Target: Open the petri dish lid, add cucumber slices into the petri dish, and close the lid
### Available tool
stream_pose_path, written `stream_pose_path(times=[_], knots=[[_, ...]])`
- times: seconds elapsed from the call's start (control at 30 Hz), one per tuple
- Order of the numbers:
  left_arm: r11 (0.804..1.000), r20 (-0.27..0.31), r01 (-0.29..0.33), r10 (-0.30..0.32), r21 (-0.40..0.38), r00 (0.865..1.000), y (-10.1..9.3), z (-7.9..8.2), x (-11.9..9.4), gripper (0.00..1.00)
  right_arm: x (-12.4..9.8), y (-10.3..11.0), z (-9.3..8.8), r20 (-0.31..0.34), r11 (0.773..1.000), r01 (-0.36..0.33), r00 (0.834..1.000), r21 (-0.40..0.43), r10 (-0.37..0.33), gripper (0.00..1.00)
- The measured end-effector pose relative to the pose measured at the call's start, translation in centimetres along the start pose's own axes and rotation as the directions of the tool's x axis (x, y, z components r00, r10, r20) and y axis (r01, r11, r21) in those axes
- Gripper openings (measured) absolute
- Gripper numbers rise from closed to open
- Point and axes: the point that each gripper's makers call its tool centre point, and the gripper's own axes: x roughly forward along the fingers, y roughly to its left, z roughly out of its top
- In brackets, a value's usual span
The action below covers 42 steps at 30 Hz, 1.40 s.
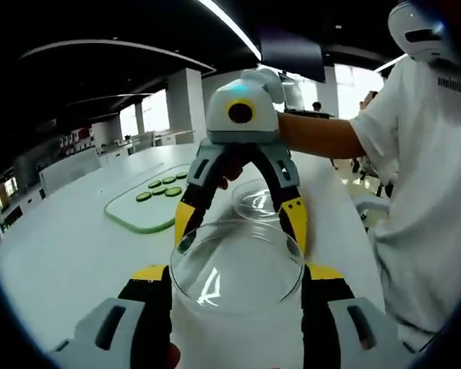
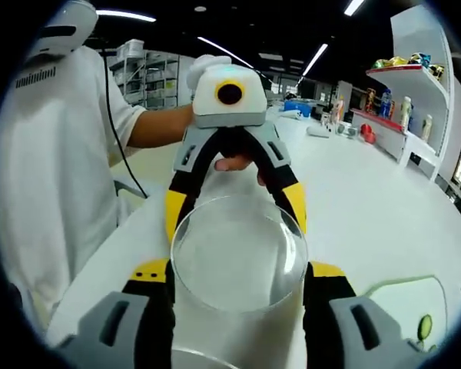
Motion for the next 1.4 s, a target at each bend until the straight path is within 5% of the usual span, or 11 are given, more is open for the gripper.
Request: stream_pose_path(times=[1.13, 1.4], knots=[[0.998, -0.011, 0.036, -0.036, -0.055, 0.999, 0.1, -1.0, 0.4, 0.69, 0.3, 0.0, -0.7, -0.018, 0.998, -0.018, 1.0, 0.059, 0.019, 0.68], [0.998, 0.074, 0.015, -0.011, -0.064, 0.997, 0.6, 0.7, -0.8, 0.72, -0.6, -0.4, 0.0, -0.005, 0.995, 0.027, 1.0, 0.098, -0.027, 0.73]])
